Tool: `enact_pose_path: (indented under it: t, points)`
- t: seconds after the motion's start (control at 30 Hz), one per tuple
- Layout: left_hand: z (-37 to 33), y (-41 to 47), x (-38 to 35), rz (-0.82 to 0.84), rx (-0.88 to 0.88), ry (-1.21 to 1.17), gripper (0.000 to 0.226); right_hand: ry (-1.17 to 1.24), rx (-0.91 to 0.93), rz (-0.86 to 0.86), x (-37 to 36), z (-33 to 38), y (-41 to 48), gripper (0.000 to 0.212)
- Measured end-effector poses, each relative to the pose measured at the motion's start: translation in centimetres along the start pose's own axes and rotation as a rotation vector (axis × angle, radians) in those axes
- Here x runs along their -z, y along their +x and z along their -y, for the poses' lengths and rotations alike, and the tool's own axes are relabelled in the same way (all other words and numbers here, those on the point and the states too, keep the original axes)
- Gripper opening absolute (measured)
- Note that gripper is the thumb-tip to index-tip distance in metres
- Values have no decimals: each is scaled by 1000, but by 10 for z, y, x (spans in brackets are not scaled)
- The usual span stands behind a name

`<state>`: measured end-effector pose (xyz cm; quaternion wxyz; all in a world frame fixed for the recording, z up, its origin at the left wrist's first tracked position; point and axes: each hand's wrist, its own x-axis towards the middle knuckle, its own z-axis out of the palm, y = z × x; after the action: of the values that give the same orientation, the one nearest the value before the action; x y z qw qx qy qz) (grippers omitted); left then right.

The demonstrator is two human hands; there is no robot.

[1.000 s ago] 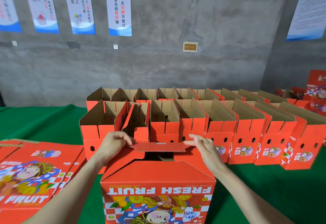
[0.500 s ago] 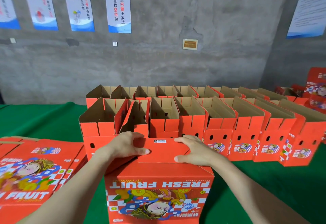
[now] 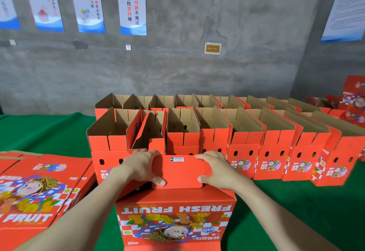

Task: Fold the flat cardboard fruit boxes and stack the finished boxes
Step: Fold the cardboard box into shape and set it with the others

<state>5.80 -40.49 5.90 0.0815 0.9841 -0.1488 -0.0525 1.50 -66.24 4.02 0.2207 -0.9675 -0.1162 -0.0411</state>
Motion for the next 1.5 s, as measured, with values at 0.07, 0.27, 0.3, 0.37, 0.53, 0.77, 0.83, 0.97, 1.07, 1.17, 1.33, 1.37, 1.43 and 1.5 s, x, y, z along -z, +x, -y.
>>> enact_pose_path:
  t: [0.07, 0.27, 0.3, 0.37, 0.53, 0.77, 0.83, 0.97, 1.07, 1.17, 1.33, 1.37, 1.43, 1.5]
  points:
    - [-1, -1, -2, -23, 13, 15, 99, -49, -10, -27, -3, 2, 0, 73]
    - [-3, -2, -6, -89, 46, 28, 94, -213, -30, -56, -11, 7, 0, 77]
    - [-3, -2, -7, -93, 46, 36, 94, -229, -31, -62, -12, 8, 0, 77]
    - [-3, -2, -7, -92, 45, 38, 94, -238, -36, -64, -12, 9, 1, 76]
    - [5, -3, -3, -121, -13, -98, 86, -174, -42, -36, -7, 7, 1, 76]
    - [33, -21, -9, -245, 71, -548, 69, -9, -15, -55, -7, -5, -4, 63]
    - [38, -28, -17, -242, 146, -736, 71, -5, -14, -59, -8, -5, -4, 62]
    - [45, -37, -32, -209, 359, -1196, 76, 95, -51, -98, -12, -9, -6, 66]
    - [52, -47, -39, -200, 395, -1204, 61, 570, -155, -352, -9, -14, -11, 58]
    - [48, -58, -39, -215, 391, -1236, 49, 1013, -468, -484, -12, -30, -24, 34]
    - [38, -65, -39, -131, 433, -1207, 59, 976, -692, 69, -51, -48, -67, 38]
    - [37, -67, -38, -121, 424, -1192, 60, 982, -669, 137, -55, -46, -73, 38]
    - [38, -70, -33, -117, 400, -1172, 63, 994, -617, 200, -53, -44, -80, 40]
    - [43, -74, -29, -135, 371, -1177, 63, 992, -567, 230, -45, -42, -85, 43]
